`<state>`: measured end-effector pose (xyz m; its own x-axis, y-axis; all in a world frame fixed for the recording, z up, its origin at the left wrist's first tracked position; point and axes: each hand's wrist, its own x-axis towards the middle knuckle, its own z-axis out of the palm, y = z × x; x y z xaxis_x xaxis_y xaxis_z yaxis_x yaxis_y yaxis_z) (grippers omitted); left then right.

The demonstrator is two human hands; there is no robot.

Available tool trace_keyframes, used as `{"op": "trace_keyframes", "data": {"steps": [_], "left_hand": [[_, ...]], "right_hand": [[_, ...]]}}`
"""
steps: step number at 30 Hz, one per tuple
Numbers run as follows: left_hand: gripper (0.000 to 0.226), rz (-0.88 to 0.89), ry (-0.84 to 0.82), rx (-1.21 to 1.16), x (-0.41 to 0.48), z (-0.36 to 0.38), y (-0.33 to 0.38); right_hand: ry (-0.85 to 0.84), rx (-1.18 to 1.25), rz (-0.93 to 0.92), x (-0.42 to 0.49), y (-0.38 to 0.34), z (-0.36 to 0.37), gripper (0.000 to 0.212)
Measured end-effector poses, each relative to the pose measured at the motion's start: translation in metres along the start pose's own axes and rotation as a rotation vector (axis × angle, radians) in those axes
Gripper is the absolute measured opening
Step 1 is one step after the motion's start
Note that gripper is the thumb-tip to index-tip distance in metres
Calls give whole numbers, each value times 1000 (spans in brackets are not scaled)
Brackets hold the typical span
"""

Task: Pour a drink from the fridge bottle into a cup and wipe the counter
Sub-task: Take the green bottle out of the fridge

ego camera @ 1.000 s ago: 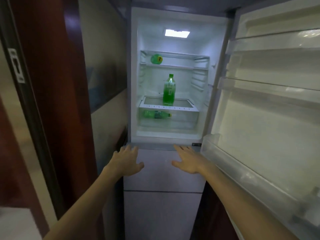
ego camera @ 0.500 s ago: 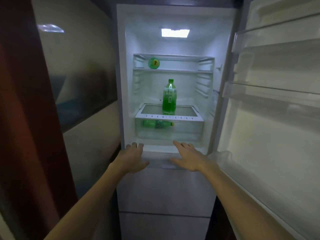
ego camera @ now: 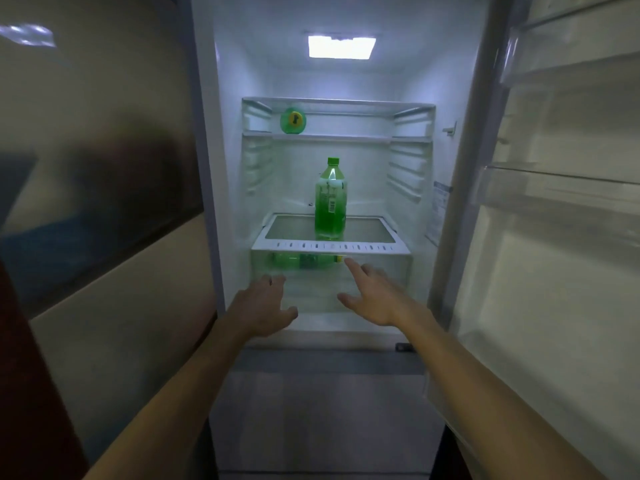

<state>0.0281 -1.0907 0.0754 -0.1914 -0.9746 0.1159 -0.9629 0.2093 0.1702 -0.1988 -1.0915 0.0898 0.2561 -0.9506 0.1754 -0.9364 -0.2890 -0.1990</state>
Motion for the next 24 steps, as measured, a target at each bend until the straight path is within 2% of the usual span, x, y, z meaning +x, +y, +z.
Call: {"op": "trace_keyframes", "data": {"steps": [8, 14, 19, 24], "left_hand": [[78, 76, 101, -20, 97, -7, -13], [69, 140, 149, -78, 159, -8, -16], [69, 171, 182, -133, 197, -3, -11], [73, 231, 228, -221, 226, 0, -4]], "right_hand": [[103, 22, 49, 95, 18, -11, 79], [204, 70, 29, 148, 35, -16, 79], [271, 197, 40, 185, 53, -23, 81], [322, 460, 53, 222, 68, -30, 83]]}}
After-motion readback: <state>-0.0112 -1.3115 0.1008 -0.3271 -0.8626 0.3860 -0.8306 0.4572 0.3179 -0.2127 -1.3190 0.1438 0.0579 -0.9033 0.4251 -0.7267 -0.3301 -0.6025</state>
